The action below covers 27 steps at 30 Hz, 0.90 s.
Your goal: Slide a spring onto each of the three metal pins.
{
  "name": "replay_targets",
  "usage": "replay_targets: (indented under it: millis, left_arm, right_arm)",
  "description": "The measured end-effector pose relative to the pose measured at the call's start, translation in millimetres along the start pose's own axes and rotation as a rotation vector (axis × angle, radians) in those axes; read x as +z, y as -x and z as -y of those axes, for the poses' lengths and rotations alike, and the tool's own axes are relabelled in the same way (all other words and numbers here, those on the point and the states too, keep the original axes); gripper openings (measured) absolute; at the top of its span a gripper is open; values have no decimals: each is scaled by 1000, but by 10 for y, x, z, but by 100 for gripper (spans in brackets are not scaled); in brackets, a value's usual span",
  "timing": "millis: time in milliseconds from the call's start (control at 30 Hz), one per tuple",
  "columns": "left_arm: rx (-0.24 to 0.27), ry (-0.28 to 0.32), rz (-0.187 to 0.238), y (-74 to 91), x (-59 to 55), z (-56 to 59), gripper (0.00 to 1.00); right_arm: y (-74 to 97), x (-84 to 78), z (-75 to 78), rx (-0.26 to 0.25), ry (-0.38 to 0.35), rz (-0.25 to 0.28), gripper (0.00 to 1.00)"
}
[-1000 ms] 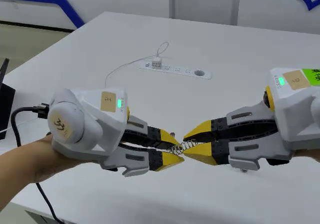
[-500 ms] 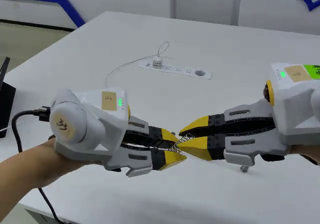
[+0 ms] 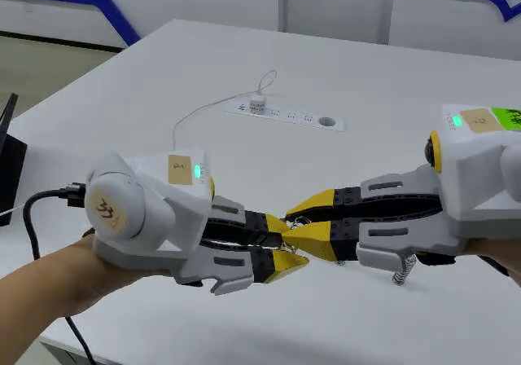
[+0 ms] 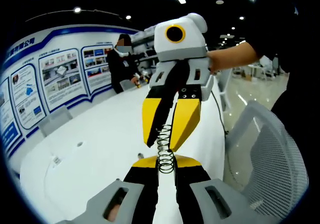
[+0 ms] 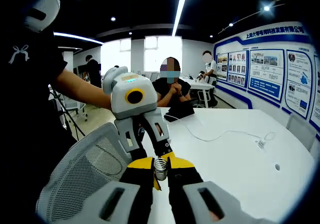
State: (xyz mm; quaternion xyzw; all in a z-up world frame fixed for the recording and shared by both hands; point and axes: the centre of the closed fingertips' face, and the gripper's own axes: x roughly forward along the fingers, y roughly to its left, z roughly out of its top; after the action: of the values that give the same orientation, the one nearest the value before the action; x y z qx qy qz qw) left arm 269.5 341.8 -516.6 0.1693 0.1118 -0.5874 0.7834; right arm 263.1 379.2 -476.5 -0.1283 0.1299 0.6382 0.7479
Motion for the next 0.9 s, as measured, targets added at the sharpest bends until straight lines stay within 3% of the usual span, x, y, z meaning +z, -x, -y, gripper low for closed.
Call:
replay_targets:
  millis: [100,167,267,533,900]
  left_arm:
    - [8,33,15,12,3,-13,14]
    - [12,49,23,26,6,-22,23]
    - [22,53,3,43,-52,-46,28]
    - [71,90,5,98,-144,-148,43]
    - [136,146,-16,180,-320,-303,72]
  right_arm:
    - [-30,-4,8,0,-1,-9,10]
    - [-38,7,14,-1,0,-9,10]
    - [-45,31,44,-5,1,-11,10]
    - [-45,47,185,-38,-3,-11,10]
    - [-54,-5,411,-86,-19,-28,10]
